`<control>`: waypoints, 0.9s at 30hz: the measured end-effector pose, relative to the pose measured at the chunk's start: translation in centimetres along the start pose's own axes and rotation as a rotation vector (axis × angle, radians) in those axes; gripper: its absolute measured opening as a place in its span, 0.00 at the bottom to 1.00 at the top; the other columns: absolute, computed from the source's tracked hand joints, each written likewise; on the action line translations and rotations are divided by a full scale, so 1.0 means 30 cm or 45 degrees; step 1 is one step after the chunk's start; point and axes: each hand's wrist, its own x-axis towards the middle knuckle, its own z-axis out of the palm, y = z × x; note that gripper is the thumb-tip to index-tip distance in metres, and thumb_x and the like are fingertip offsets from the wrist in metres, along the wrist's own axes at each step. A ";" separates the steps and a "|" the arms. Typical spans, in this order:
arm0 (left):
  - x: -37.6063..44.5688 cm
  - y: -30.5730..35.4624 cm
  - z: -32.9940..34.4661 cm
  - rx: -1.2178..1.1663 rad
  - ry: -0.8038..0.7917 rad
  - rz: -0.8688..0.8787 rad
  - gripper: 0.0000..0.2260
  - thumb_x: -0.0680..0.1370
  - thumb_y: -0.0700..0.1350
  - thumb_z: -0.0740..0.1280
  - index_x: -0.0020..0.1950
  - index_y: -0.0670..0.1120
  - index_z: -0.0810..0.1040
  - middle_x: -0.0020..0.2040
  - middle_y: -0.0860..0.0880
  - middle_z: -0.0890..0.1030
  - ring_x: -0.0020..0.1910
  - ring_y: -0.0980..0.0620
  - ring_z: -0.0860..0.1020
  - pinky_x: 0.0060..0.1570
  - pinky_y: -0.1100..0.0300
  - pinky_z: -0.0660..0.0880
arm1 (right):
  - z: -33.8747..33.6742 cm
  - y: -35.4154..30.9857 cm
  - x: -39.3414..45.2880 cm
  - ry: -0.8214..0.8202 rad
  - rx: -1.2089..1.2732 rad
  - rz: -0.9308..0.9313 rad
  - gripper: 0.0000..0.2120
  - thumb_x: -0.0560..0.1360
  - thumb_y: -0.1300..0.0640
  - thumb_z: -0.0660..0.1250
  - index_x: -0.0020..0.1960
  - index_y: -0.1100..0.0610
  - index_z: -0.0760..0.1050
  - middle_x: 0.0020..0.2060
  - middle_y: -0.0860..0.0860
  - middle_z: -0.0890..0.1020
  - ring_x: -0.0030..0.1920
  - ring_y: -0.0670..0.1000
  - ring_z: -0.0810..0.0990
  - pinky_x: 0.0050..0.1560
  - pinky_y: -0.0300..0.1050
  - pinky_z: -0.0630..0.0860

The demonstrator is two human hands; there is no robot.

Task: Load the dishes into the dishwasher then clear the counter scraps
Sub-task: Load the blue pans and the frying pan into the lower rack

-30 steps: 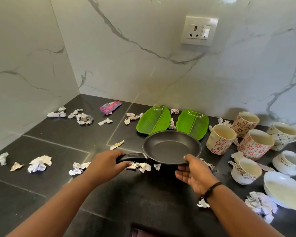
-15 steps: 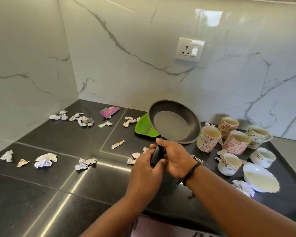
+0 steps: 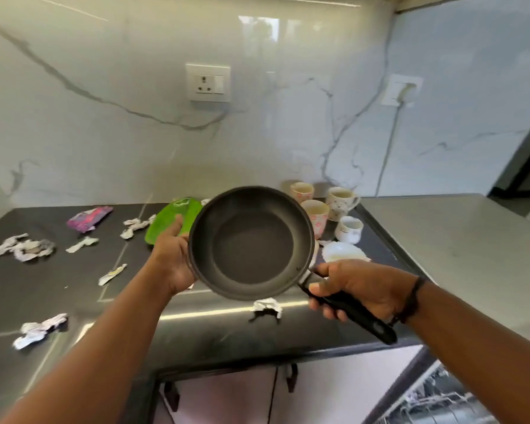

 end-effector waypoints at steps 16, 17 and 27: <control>-0.116 -1.148 1.218 0.860 -0.564 -0.523 0.20 0.81 0.55 0.58 0.54 0.42 0.81 0.46 0.41 0.84 0.42 0.44 0.82 0.41 0.55 0.78 | -0.809 1.040 -1.015 0.430 0.271 0.171 0.10 0.67 0.60 0.67 0.48 0.61 0.73 0.37 0.56 0.79 0.24 0.48 0.72 0.21 0.38 0.68; -0.124 -1.231 1.267 0.898 -0.577 -0.568 0.19 0.81 0.55 0.59 0.55 0.42 0.81 0.48 0.41 0.84 0.43 0.45 0.82 0.41 0.56 0.78 | -0.837 1.100 -1.070 0.456 0.296 0.190 0.09 0.67 0.60 0.67 0.47 0.61 0.74 0.36 0.56 0.79 0.24 0.48 0.72 0.21 0.37 0.67; -0.047 -1.781 1.477 1.377 -0.649 -0.977 0.25 0.77 0.65 0.57 0.57 0.45 0.76 0.56 0.46 0.79 0.57 0.45 0.76 0.54 0.51 0.72 | -1.027 1.555 -1.185 0.778 0.348 0.477 0.14 0.74 0.66 0.66 0.58 0.57 0.74 0.35 0.57 0.82 0.24 0.49 0.72 0.26 0.39 0.70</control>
